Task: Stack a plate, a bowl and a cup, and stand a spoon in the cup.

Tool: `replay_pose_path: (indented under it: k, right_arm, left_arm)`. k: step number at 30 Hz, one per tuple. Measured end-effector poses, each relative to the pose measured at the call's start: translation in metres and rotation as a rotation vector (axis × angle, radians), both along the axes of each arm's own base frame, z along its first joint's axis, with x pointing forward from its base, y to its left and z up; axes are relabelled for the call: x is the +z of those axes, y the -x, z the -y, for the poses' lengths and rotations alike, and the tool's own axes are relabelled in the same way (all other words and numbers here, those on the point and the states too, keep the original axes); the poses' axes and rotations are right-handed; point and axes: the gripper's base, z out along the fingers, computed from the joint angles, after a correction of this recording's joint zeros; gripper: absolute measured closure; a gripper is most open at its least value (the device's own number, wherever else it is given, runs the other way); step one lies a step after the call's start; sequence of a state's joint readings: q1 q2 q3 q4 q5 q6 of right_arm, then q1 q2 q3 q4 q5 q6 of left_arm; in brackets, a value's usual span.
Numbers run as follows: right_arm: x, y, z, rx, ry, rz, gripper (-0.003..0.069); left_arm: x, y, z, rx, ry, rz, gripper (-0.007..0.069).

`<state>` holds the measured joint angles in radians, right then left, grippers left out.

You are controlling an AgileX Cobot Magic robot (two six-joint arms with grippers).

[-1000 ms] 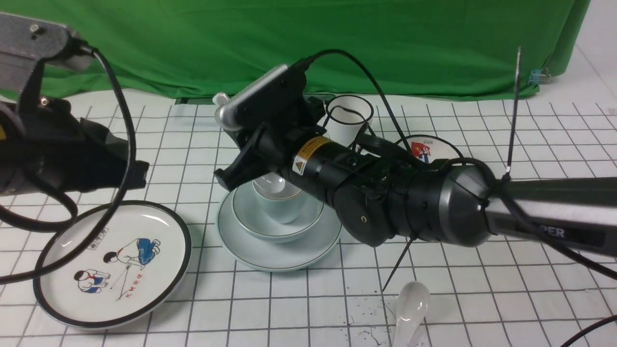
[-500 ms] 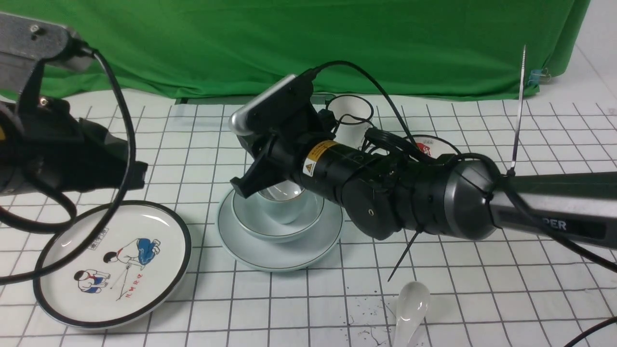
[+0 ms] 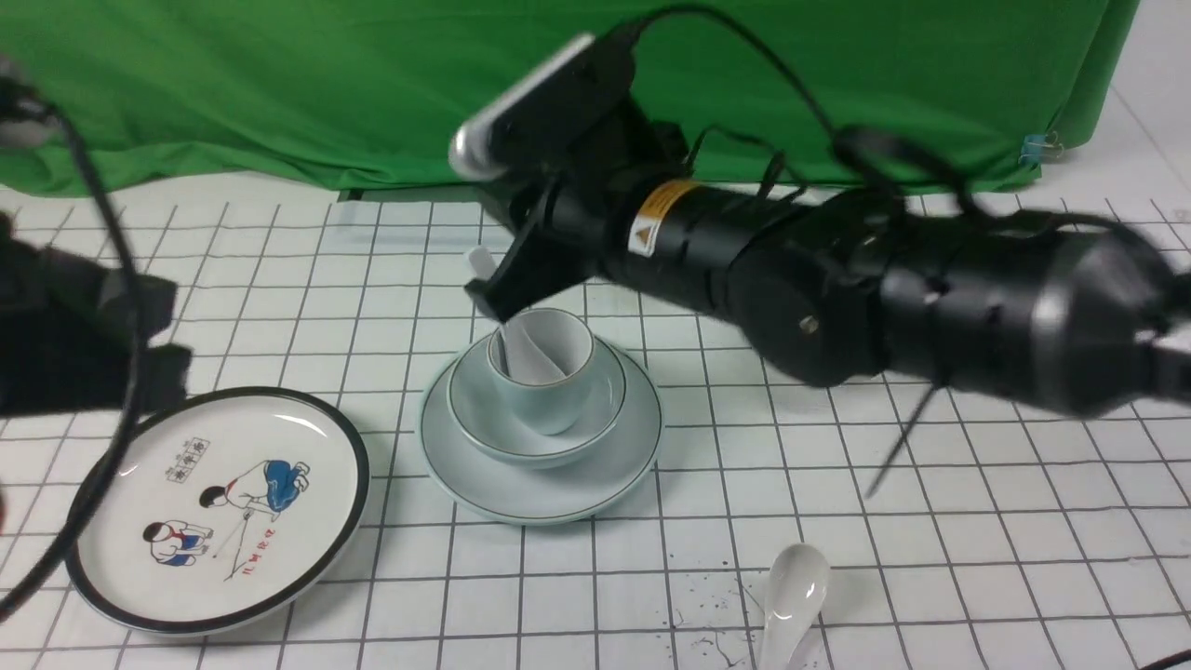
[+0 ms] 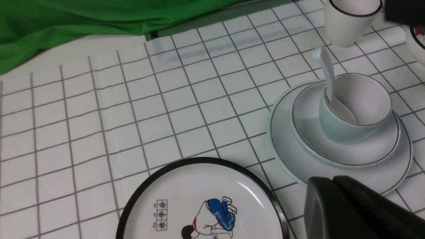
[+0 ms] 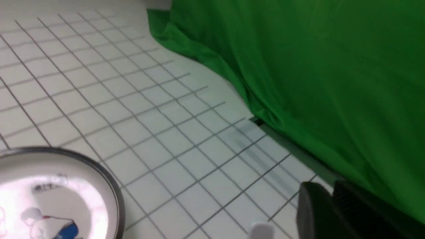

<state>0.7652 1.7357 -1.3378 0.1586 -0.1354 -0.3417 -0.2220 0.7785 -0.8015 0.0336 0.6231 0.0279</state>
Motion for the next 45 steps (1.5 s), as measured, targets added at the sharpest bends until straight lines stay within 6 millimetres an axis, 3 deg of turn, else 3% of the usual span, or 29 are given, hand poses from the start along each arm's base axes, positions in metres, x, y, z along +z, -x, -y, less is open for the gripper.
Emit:
replay_pose_path:
  k: [4,6,10,14,17,23,28,41,45]
  right_arm:
    - [0.055,0.03,0.028,0.009,-0.033,0.035,0.0649]
    - [0.073,0.048,0.045,0.01,-0.059,0.066,0.0649]
    - [0.083,0.078,0.074,0.008,-0.096,0.105,0.0649]
    - [0.074,0.121,0.116,0.004,-0.133,0.143,0.0649]
    - [0.073,0.151,0.144,0.003,-0.17,0.177,0.0648]
    - [0.07,0.183,0.176,0.002,-0.227,0.233,0.0645]
    - [0.067,0.192,0.184,0.003,-0.233,0.239,0.0637]
    - [0.067,0.192,0.184,0.003,-0.232,0.237,0.0608]
    - [0.064,0.192,0.184,0.002,-0.234,0.237,0.064]
  left_arm:
    - [-0.013,0.05,-0.014,0.043,0.044,0.102,0.0661]
    - [-0.022,0.07,-0.019,0.053,0.066,0.155,0.0661]
    - [-0.035,0.097,-0.026,0.056,0.084,0.241,0.0661]
    - [-0.042,0.119,-0.031,0.056,0.105,0.336,0.0659]
    - [-0.041,0.126,-0.033,0.056,0.11,0.373,0.0659]
    - [-0.041,0.127,-0.033,0.056,0.11,0.377,0.0656]
    - [-0.041,0.127,-0.033,0.057,0.109,0.377,0.0656]
    - [-0.041,0.127,-0.033,0.057,0.109,0.377,0.0656]
    - [-0.041,0.127,-0.033,0.057,0.108,0.378,0.0656]
